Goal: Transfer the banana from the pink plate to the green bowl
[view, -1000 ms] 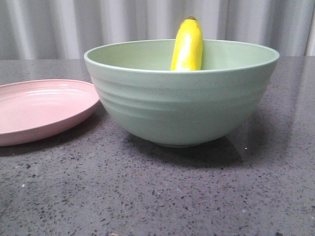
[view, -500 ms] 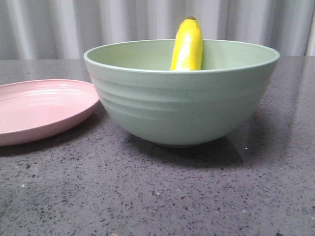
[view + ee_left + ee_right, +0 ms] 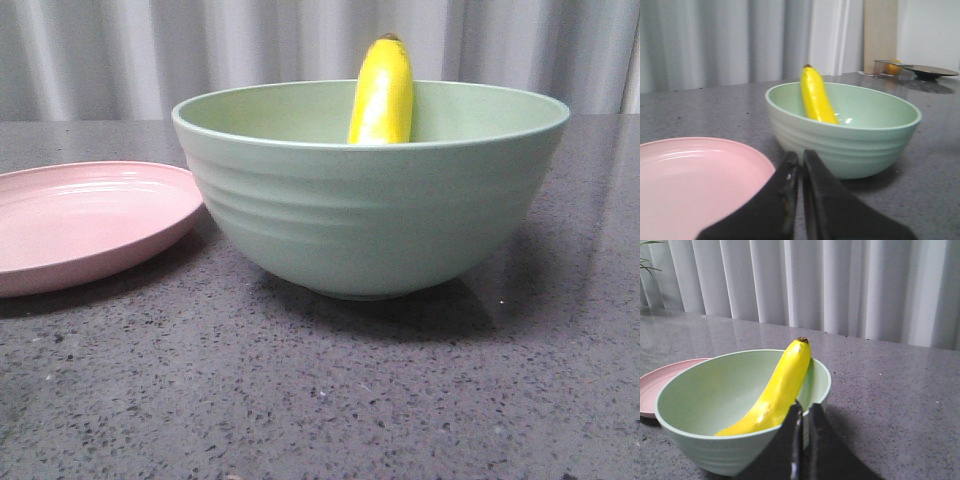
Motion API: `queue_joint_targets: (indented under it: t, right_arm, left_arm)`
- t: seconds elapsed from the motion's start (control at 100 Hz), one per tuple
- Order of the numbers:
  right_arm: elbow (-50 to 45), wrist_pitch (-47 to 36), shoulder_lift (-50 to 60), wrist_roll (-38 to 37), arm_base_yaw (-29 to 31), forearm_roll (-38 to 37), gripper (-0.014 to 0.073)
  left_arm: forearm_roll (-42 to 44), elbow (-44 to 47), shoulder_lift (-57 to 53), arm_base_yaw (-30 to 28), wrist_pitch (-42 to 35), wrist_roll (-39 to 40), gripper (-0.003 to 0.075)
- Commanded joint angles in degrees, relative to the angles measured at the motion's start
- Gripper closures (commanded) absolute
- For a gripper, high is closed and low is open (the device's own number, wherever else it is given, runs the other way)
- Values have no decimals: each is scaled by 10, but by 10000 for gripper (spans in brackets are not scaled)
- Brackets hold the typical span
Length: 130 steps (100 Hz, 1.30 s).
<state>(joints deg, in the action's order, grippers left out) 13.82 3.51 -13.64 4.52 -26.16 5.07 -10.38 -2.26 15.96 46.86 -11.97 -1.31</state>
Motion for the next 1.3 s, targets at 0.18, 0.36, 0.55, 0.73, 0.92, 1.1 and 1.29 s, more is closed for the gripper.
queue_joint_targets:
  t: [0.18,0.36,0.55,0.73,0.92,1.1,1.29]
  right_arm:
    - [16,-43,-4,4,3,-6,664]
    - [16,-43,-4,4,3,-6,664]
    - [16,-43,-4,4,3,-6,664]
    - [16,-43,-4,4,3,-6,664]
    - [16,-44,-4,4,3,-6,664]
    - [16,-44,-4,4,3,-6,664]
    - [16,-44,-4,4,3,-6,664]
  left_arm:
    - [46,28,-67,-177,-57,1,741]
    - [74,28,-90,-284,-19,1,741]
    - [74,28,-132,-365,87,1,741]
    - [73,28,-181,-407,193,1,741]
    - [72,28,-178,-420,268,1,741]
    - [72,28,-178,-419,264,1,741]
    - [72,28,-178,-419,264,1,741]
